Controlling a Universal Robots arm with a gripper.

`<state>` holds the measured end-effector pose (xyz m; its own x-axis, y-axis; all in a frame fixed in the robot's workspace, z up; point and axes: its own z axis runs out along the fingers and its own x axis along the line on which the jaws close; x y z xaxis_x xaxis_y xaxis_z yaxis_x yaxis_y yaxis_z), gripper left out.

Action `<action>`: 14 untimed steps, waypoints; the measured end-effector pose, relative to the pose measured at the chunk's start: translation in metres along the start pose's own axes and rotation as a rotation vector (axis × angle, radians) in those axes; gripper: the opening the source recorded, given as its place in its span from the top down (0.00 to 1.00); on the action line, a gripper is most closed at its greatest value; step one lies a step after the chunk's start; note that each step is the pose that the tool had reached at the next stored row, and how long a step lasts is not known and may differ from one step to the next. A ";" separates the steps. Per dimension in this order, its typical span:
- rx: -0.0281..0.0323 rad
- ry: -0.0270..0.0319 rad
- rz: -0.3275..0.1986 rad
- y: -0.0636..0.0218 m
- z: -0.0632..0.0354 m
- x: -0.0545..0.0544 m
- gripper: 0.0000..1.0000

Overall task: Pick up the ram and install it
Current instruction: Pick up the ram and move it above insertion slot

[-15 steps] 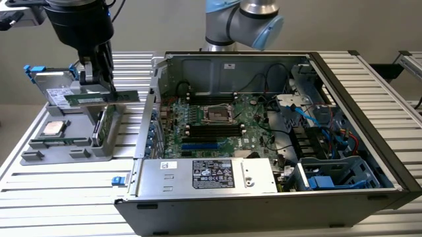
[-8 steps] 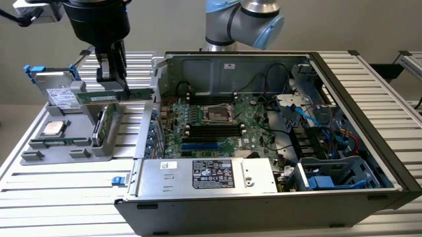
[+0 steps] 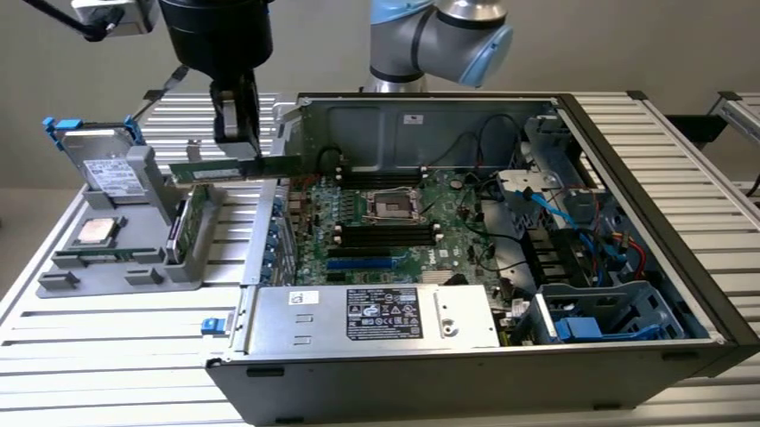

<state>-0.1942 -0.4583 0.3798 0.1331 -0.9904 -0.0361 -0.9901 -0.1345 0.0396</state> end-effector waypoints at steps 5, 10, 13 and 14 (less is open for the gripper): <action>0.0000 0.0000 0.000 -0.0223 -0.0030 0.003 0.87; 0.0000 0.0000 0.000 -0.0448 -0.0051 0.006 0.87; 0.0000 0.0000 0.000 -0.0581 -0.0061 0.008 0.87; 0.0000 0.0000 0.000 -0.0626 -0.0064 0.008 0.87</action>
<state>-0.1309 -0.4583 0.3834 0.1332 -0.9904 -0.0361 -0.9901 -0.1346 0.0396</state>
